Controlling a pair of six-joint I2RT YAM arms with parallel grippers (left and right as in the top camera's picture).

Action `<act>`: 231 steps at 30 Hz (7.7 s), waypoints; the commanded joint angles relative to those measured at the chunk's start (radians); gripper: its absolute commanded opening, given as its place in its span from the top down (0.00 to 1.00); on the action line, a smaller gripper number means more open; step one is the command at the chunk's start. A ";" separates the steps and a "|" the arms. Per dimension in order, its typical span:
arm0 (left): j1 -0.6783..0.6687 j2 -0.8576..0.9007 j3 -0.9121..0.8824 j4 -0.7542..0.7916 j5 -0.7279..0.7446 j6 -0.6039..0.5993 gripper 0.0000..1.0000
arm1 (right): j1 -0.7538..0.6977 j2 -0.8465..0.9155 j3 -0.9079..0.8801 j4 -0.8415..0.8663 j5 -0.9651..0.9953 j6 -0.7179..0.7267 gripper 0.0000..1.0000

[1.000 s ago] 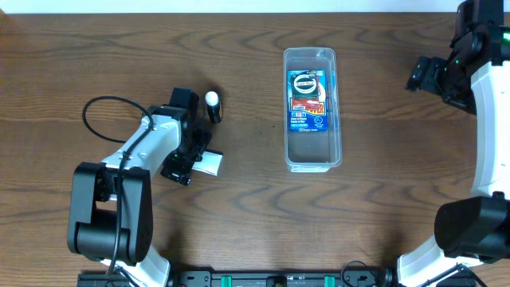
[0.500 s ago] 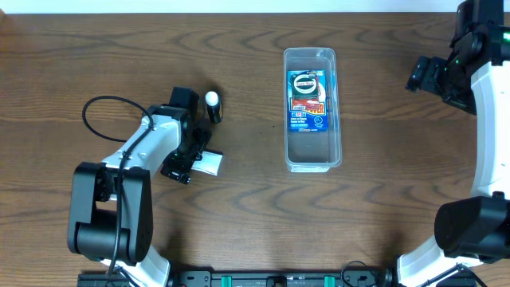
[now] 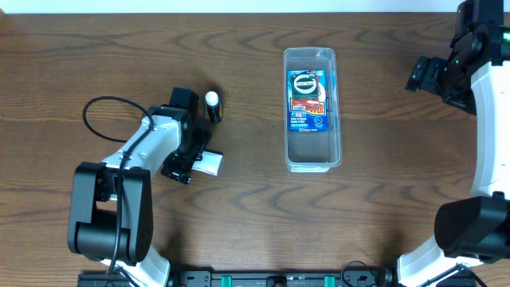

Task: Pack container
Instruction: 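Close the left gripper on the Panadol box and lift it, then carry the Panadol box over the container and lower it in, then open the left gripper and move it to the dark bottle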

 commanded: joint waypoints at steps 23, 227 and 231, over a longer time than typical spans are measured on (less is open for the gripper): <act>-0.020 0.018 -0.087 0.092 -0.027 0.006 0.02 | -0.007 0.001 0.000 0.000 0.007 0.014 0.01; -0.275 -0.484 0.038 0.180 -0.281 0.795 0.00 | -0.007 0.001 0.000 0.000 0.007 0.014 0.01; -0.167 -0.415 0.181 -0.019 -0.164 0.855 0.02 | -0.007 0.001 0.000 0.000 0.007 0.014 0.01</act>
